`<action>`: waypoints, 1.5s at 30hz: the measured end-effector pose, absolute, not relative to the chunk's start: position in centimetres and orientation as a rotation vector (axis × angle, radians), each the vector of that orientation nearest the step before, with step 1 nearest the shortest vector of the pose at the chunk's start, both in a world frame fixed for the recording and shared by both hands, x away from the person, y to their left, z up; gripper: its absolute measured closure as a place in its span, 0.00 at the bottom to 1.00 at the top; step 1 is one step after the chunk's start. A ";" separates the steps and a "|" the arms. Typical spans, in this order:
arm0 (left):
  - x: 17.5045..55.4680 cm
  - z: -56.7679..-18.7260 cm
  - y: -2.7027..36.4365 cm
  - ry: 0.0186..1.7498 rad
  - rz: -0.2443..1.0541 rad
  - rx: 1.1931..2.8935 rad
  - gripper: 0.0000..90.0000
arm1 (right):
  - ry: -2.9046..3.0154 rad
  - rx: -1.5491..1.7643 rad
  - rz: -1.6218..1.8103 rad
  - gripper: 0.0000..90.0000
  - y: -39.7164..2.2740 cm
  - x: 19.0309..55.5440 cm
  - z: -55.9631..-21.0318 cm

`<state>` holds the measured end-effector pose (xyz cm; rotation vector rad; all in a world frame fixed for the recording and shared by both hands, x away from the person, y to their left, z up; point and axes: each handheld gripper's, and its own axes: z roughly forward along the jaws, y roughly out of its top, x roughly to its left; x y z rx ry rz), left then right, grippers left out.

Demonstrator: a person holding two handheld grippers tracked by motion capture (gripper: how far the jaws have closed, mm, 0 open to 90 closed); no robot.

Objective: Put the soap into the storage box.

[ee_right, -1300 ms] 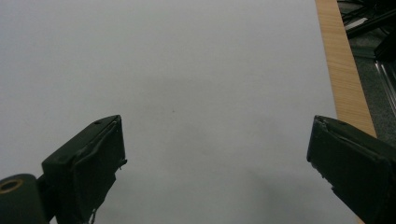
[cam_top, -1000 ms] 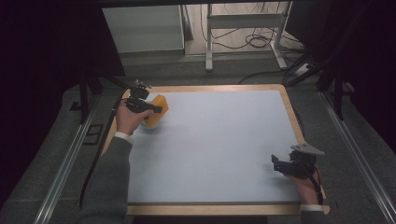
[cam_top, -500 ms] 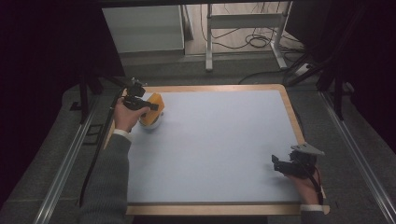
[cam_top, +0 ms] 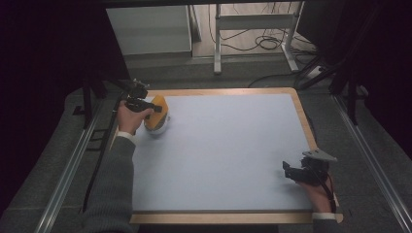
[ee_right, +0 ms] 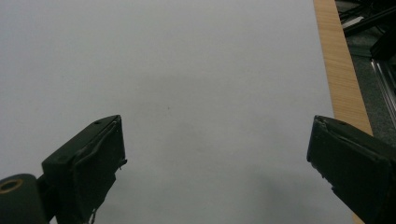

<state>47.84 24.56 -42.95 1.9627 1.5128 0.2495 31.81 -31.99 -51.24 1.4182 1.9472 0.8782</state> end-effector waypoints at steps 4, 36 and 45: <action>48.3 -43.2 24.9 1.531 0.254 1.948 0.68 | 1.944 1.426 0.878 0.05 -32.0 31.8 -51.3; 50.2 -47.1 25.4 1.632 0.248 1.912 0.67 | 1.922 1.414 0.860 0.05 -32.1 31.8 -51.3; 49.7 -46.7 25.8 1.603 0.271 1.924 0.41 | 1.925 1.413 0.859 0.05 -32.0 31.8 -51.3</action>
